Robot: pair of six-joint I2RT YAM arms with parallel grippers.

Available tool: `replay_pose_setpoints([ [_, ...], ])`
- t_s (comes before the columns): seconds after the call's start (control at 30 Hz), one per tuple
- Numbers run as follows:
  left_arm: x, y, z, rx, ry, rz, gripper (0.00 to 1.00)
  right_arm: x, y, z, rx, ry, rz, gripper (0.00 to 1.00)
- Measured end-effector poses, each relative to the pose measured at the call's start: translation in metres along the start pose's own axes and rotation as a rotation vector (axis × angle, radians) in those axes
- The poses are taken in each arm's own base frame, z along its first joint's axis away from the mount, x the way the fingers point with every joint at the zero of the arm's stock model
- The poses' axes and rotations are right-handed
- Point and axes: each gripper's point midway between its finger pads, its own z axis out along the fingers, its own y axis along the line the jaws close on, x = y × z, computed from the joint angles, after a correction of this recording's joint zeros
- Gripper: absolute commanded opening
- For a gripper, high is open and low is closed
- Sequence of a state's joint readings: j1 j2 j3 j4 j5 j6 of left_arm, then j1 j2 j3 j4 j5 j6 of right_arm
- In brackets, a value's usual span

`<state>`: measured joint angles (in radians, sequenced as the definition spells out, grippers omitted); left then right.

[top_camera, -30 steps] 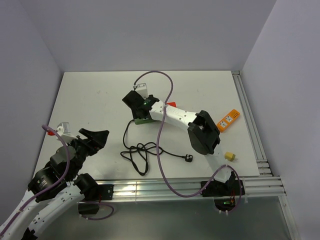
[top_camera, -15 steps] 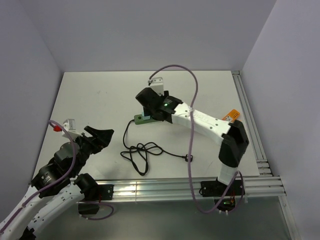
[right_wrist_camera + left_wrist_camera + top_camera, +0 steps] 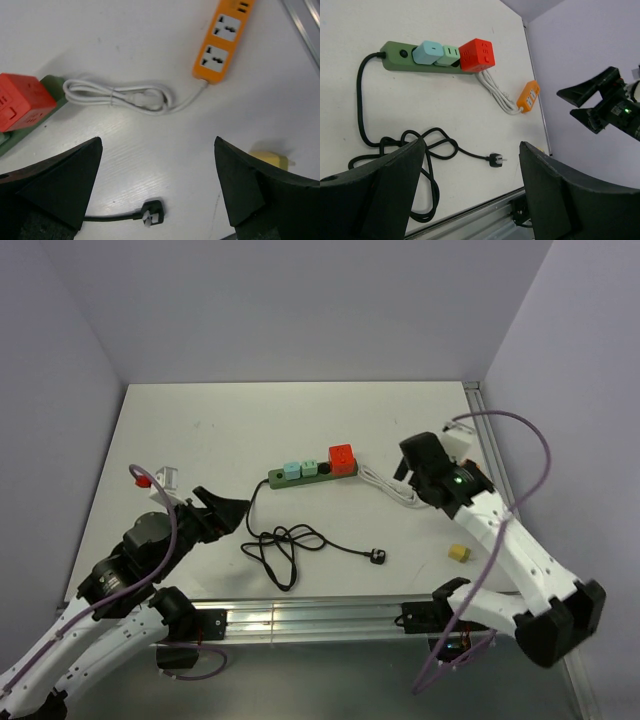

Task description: Insert the plug

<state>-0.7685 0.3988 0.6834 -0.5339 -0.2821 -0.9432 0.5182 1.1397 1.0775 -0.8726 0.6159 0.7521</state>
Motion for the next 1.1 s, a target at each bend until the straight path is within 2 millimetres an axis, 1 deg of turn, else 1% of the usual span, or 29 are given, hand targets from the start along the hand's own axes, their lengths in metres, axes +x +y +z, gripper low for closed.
replay_pose_setpoints([
  [0.03,0.002,-0.001,0.002,0.004,0.010,0.002,0.82,-0.002,-0.017,-0.003,0.023,-0.008,0.047,1.00],
  [0.13,0.013,0.001,0.008,0.003,0.050,0.010,0.83,-0.005,-0.056,-0.008,0.069,-0.015,0.164,1.00],
  [0.23,0.025,0.005,0.016,-0.013,0.097,0.019,0.83,0.007,-0.095,-0.001,0.160,0.034,0.272,0.99],
  [0.3,0.033,0.007,0.021,-0.023,0.124,0.022,0.83,0.023,-0.121,0.005,0.241,0.090,0.335,0.99],
  [0.33,0.036,0.008,0.023,-0.030,0.137,0.024,0.83,0.031,-0.130,0.007,0.271,0.123,0.358,0.99],
  [0.37,0.039,0.009,0.025,-0.035,0.150,0.026,0.84,0.039,-0.137,0.010,0.297,0.154,0.377,0.99],
  [0.47,0.044,0.011,0.028,-0.046,0.170,0.030,0.84,0.070,-0.155,0.015,0.380,0.278,0.440,0.98],
  [0.57,0.046,0.011,0.029,-0.047,0.178,0.031,0.83,0.095,-0.163,0.018,0.426,0.376,0.480,0.97],
  [0.7,0.046,0.010,0.029,-0.040,0.183,0.036,0.83,0.122,-0.163,0.017,0.442,0.468,0.497,0.97],
  [0.87,0.046,0.011,0.027,-0.039,0.181,0.043,0.84,0.142,-0.158,0.022,0.452,0.550,0.512,0.96],
  [1.1,0.042,0.010,0.025,-0.032,0.167,0.057,0.83,0.159,-0.160,0.043,0.514,0.629,0.507,0.94],
])
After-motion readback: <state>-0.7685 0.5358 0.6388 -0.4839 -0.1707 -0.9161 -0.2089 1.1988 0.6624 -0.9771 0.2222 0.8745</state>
